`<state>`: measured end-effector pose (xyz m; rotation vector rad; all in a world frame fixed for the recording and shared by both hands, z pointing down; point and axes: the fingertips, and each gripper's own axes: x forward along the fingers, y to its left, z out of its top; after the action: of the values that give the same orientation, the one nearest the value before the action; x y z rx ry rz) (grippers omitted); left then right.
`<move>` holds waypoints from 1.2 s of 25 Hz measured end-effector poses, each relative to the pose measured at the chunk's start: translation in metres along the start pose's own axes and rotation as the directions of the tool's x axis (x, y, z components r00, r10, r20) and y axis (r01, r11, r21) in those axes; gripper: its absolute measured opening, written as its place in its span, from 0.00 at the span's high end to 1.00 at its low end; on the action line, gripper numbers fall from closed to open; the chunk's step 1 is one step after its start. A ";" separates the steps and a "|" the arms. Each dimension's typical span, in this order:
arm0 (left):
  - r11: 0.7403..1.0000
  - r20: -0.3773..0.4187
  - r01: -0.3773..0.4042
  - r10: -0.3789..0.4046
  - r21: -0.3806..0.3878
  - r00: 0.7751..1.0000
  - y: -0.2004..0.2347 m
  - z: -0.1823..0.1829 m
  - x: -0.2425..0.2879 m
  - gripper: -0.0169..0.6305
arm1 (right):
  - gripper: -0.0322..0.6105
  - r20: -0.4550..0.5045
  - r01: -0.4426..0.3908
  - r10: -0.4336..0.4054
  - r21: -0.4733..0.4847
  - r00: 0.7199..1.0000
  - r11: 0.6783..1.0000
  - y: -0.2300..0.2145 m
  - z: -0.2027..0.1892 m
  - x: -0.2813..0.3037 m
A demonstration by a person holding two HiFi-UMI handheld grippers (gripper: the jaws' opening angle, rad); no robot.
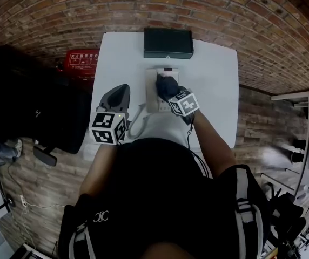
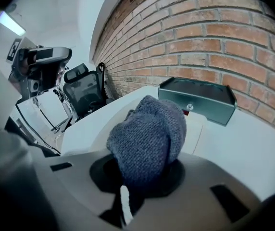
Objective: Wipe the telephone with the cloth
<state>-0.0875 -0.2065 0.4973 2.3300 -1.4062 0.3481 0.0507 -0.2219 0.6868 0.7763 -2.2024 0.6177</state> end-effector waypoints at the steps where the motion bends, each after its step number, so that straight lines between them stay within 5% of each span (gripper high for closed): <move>1: 1.000 -0.001 0.004 -0.004 -0.002 1.000 0.000 0.000 0.000 0.98 | 0.89 -0.009 -0.012 0.012 0.004 1.000 1.000 0.004 -0.006 0.000; 9: 1.000 0.002 0.005 -0.005 -0.026 1.000 0.004 -0.001 0.001 0.98 | 0.89 -0.069 -0.047 0.046 -0.009 0.997 0.999 0.038 -0.054 -0.014; 14: 0.999 -0.002 0.023 -0.023 -0.025 1.000 0.001 -0.001 0.003 0.98 | 0.89 -0.075 -0.059 0.063 0.061 0.995 0.996 0.044 -0.072 -0.026; 30: 0.999 -0.008 0.031 -0.031 -0.029 0.999 0.000 -0.002 0.005 0.98 | 0.89 -0.041 0.037 -0.037 -0.014 0.998 0.999 0.024 -0.068 -0.026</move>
<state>-0.0849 -0.2096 0.5008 2.3217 -1.3606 0.3267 0.0802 -0.1539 0.7053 0.7889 -2.1483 0.5948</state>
